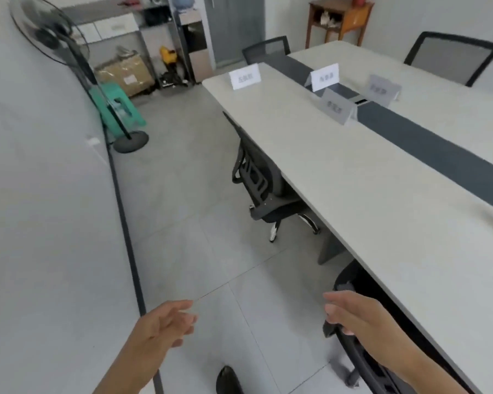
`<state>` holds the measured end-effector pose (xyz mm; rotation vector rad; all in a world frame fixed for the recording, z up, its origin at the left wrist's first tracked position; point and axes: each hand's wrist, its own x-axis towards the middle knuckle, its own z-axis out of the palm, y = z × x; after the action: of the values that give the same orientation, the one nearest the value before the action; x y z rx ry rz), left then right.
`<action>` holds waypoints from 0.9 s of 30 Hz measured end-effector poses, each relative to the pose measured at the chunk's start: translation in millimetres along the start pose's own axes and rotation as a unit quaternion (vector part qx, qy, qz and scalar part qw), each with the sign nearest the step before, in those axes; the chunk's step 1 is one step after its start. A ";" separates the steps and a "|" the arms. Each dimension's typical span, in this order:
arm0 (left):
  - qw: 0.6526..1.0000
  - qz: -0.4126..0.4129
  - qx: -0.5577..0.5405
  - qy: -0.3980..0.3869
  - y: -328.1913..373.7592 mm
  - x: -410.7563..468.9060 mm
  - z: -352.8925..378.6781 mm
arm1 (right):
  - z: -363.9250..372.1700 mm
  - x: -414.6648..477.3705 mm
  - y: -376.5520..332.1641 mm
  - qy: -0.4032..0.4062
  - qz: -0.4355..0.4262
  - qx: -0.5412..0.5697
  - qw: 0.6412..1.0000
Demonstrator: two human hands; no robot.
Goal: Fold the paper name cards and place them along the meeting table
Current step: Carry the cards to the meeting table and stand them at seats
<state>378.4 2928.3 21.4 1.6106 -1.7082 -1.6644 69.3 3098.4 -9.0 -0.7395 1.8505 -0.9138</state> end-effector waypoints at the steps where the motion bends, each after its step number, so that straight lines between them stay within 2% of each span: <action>1: 1.000 -0.005 -0.008 0.015 -4.7 5.0 -22.0 | 16.3 14.0 -12.6 -0.009 -0.003 -0.005 1.000; 6: 0.994 -0.009 -0.034 0.103 -16.8 35.6 -131.9 | 97.7 82.7 -79.9 -0.037 -0.010 0.004 0.999; 10: 0.985 -0.007 -0.061 0.162 -15.0 63.4 -192.2 | 143.3 128.1 -131.9 -0.055 -0.021 0.011 0.998; 14: 0.982 -0.019 -0.085 0.168 -13.6 110.0 -220.6 | 166.4 179.0 -175.6 -0.067 -0.030 0.009 0.997; 19: 0.987 -0.047 -0.083 0.130 0.3 189.9 -252.2 | 183.0 269.1 -217.0 -0.074 -0.022 -0.002 0.997; 27: 0.978 -0.021 -0.095 0.185 92.4 337.2 -333.3 | 208.2 453.1 -330.7 -0.104 -0.037 -0.015 0.994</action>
<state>477.7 2455.8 37.6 1.7396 -1.3023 -1.3861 113.1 2501.7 -8.3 -0.8925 1.6651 -0.8240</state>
